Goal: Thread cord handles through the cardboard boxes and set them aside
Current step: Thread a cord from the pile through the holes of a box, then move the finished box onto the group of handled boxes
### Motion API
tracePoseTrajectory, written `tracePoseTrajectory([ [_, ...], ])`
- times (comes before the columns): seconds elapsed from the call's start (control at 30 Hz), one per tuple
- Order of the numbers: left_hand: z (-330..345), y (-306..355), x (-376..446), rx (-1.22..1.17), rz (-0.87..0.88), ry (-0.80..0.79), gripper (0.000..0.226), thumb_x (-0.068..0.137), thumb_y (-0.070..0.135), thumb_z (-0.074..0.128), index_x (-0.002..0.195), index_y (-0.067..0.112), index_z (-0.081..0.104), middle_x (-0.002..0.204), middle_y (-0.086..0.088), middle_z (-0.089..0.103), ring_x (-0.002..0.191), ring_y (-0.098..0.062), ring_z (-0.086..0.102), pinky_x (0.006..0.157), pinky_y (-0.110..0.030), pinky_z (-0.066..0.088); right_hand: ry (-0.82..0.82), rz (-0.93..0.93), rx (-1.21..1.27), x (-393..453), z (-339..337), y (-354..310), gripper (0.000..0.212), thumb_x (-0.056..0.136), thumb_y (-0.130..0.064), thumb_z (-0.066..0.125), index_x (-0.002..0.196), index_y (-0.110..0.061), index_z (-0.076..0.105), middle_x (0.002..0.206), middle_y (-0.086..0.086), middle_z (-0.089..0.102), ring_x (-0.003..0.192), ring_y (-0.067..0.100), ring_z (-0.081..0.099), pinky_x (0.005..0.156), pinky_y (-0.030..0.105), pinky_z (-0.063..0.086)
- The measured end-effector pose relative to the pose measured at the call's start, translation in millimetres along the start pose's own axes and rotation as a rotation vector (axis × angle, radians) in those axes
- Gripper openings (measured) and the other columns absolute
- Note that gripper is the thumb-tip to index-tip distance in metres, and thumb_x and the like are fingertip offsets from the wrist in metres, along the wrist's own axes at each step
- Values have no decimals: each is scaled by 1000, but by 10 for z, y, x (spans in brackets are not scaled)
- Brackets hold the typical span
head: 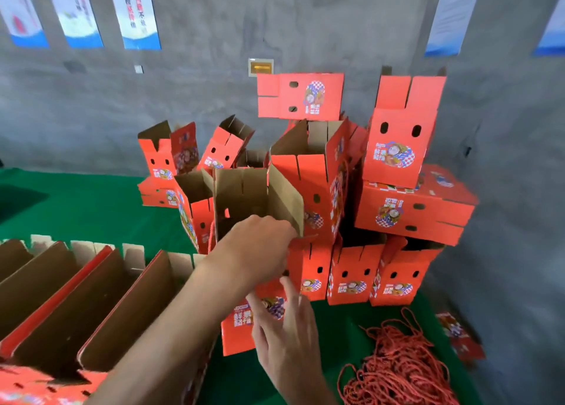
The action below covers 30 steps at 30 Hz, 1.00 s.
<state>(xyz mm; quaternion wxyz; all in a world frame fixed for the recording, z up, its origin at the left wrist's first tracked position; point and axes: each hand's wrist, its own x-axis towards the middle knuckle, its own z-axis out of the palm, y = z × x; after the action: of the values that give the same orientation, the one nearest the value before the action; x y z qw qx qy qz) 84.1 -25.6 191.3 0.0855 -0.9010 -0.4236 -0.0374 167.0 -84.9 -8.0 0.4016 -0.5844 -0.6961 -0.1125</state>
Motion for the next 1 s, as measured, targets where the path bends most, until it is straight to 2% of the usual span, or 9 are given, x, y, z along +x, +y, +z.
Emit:
tracePoseTrajectory([
  [0.13, -221, -123, -14, 59, 16, 110, 22, 100, 23, 49, 117, 22, 63, 119, -2, 69, 112, -29, 64, 95, -41, 46, 39, -52, -1, 267, -61, -92, 66, 92, -34, 69, 151, -45, 42, 141, 18, 54, 104, 27, 61, 90, 45, 58],
  [0.33, -582, -366, 28, 103, -76, 174, 26, 100, 18, 49, 122, 19, 63, 116, -7, 69, 108, -36, 65, 85, -43, 55, 116, -109, 21, 793, -111, -251, 48, 100, -35, 63, 147, -40, 52, 135, 20, 55, 97, 23, 57, 87, 36, 53],
  [0.4, -656, -440, 48, 146, -100, 183, 25, 100, 16, 50, 122, 15, 61, 115, -9, 70, 107, -37, 66, 83, -43, 55, 125, -124, 17, 939, -86, -300, 49, 101, -35, 61, 148, -42, 49, 133, 20, 56, 96, 24, 57, 85, 37, 54],
  [0.5, -753, -545, 94, 158, -123, 218, 25, 98, 16, 52, 123, 14, 59, 114, -11, 69, 107, -40, 65, 85, -47, 55, 126, -139, -17, 1147, -36, -369, 52, 103, -37, 53, 150, -47, 33, 135, 19, 52, 99, 27, 57, 85, 40, 55],
  [0.6, -812, -684, 226, 184, -139, 279, 38, 97, 16, 54, 135, 11, 51, 114, -13, 70, 106, -43, 65, 84, -46, 54, 119, -134, -76, 1412, 33, -380, 54, 99, -37, 49, 147, -50, 27, 138, 18, 45, 98, 28, 56, 84, 44, 55],
  [0.77, -651, -1005, 646, 135, -94, 258, 30, 98, 22, 52, 127, 25, 62, 117, -11, 70, 111, -41, 65, 84, -45, 51, 65, -105, -214, 1835, 334, -190, 78, 90, -22, 72, 148, -49, 28, 137, 22, 43, 92, 36, 57, 79, 46, 55],
  [0.83, -481, -1136, 871, 115, -49, 239, 34, 101, 28, 50, 131, 34, 62, 125, -7, 68, 117, -38, 63, 89, -45, 50, 15, -47, -291, 1979, 504, -90, 76, 88, -20, 74, 148, -45, 35, 139, 27, 45, 88, 39, 59, 76, 46, 56],
  [0.93, -166, -1324, 1167, 70, 8, 212, 37, 105, 35, 45, 140, 44, 56, 133, 0, 66, 122, -33, 61, 95, -45, 51, -42, 35, -392, 2126, 786, 83, 62, 89, -18, 71, 145, -35, 51, 145, 34, 46, 100, 45, 62, 87, 48, 57],
  [1.0, 43, -1429, 1277, 12, 37, 244, 37, 106, 31, 44, 140, 39, 57, 134, 2, 67, 123, -30, 61, 98, -42, 50, -89, 85, -400, 2193, 945, 227, 60, 92, -14, 64, 148, -29, 49, 150, 37, 38, 116, 50, 56, 99, 48, 51],
])
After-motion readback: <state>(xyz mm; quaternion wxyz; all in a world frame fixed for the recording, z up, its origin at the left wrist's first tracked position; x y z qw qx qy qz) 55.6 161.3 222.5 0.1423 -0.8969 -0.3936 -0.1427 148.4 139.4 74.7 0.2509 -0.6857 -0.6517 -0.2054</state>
